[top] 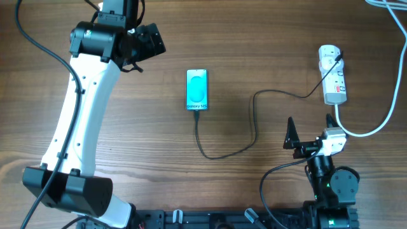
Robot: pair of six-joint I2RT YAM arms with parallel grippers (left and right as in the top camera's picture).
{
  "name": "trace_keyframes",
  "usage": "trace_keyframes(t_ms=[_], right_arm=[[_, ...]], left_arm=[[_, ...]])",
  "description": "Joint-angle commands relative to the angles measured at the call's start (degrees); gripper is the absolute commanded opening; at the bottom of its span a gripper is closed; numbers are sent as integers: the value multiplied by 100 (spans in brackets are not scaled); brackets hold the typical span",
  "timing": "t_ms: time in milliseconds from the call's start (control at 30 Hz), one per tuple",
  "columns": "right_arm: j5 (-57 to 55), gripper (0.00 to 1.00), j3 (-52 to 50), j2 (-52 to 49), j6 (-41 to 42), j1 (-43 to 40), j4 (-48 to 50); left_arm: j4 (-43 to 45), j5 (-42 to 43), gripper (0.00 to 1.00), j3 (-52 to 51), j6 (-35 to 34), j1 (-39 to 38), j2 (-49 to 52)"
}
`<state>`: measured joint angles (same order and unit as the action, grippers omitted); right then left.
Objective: Plug charger to phone and switch on socket
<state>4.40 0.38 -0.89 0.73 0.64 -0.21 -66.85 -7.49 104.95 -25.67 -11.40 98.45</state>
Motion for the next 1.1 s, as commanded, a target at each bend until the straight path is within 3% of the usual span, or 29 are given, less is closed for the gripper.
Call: trace_keyframes(t_ms=[0, 400, 800, 1067], right_arm=[[-96, 100, -9, 68, -72, -9, 20], [-96, 100, -9, 68, -72, -9, 20], [-96, 100, -9, 68, -74, -9, 20], [-96, 100, -9, 68, -74, -9, 20]], left_arm=[[-20, -55, 100, -35, -31, -4, 22], [-461, 15, 100, -208, -31, -9, -330], [-481, 15, 100, -1952, -28, -4, -1602], [-584, 76, 100, -2157, -31, -4, -2371]])
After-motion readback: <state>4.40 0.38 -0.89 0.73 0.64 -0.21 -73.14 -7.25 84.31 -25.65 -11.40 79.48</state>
